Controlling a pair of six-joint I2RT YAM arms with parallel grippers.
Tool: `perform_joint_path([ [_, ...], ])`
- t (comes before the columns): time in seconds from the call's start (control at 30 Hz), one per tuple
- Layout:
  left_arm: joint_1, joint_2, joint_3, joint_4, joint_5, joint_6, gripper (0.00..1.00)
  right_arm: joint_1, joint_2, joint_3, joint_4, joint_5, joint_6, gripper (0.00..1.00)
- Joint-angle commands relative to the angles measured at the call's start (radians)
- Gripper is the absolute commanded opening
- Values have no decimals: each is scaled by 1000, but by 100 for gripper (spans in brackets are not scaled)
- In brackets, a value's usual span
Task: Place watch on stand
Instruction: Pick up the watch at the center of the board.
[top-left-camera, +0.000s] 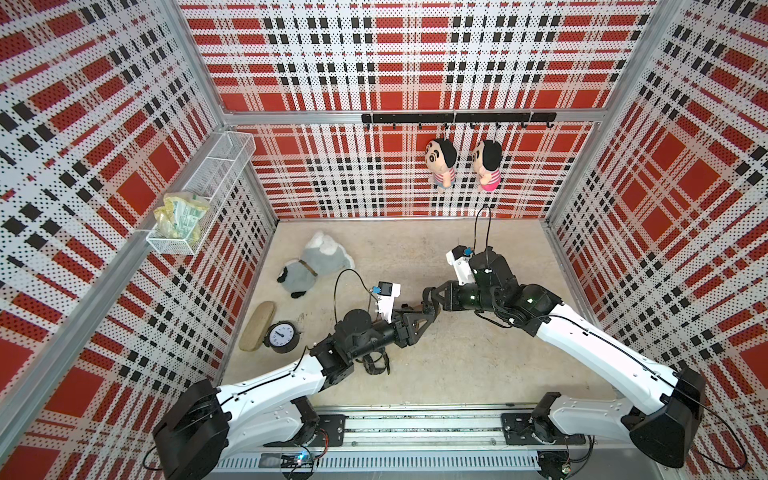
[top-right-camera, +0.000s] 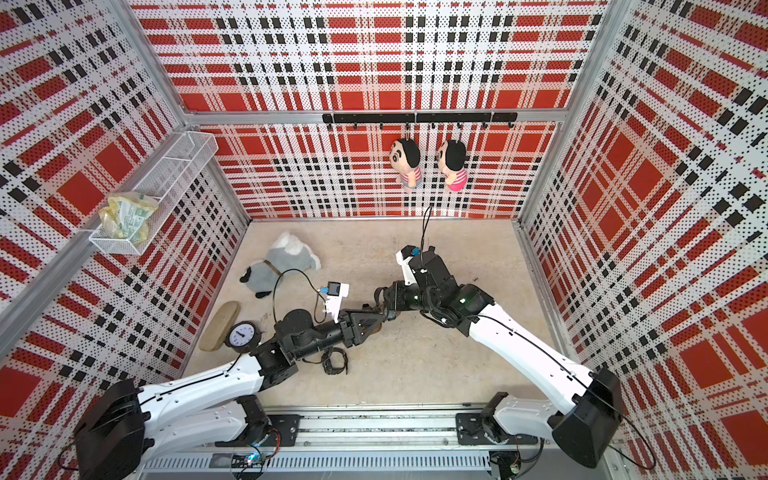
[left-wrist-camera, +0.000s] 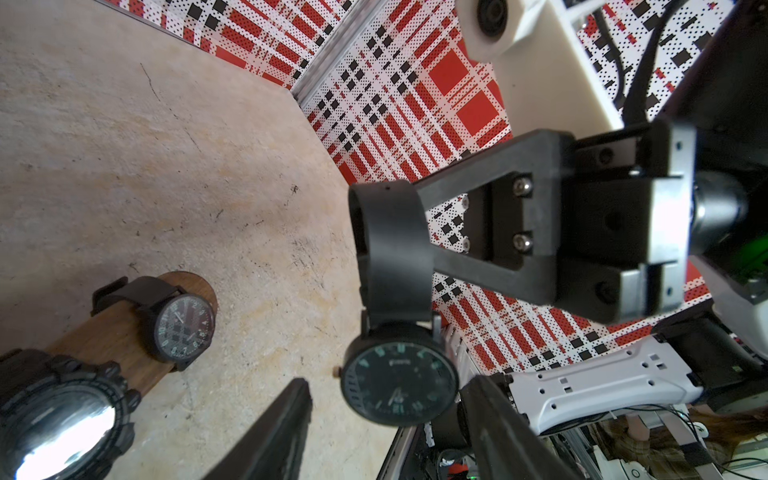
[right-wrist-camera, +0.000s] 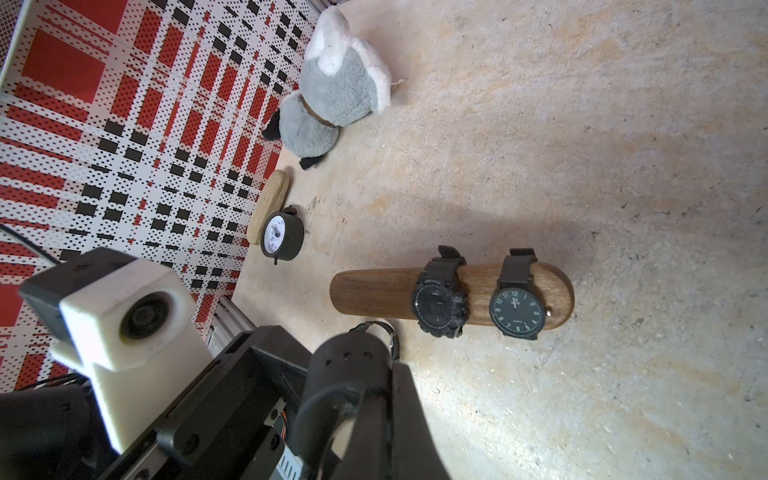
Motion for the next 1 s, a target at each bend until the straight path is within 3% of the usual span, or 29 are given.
perform_joint_path([
  [0.0, 1, 2, 29, 20, 0, 2, 64, 15, 8, 30, 1, 3, -13, 0],
  [0.6, 4, 22, 37, 30, 12, -1, 57, 38, 6, 27, 12, 2, -8, 0],
  [0.97, 8, 5, 27, 29, 14, -7, 42, 39, 5, 30, 3, 8, -10, 0],
])
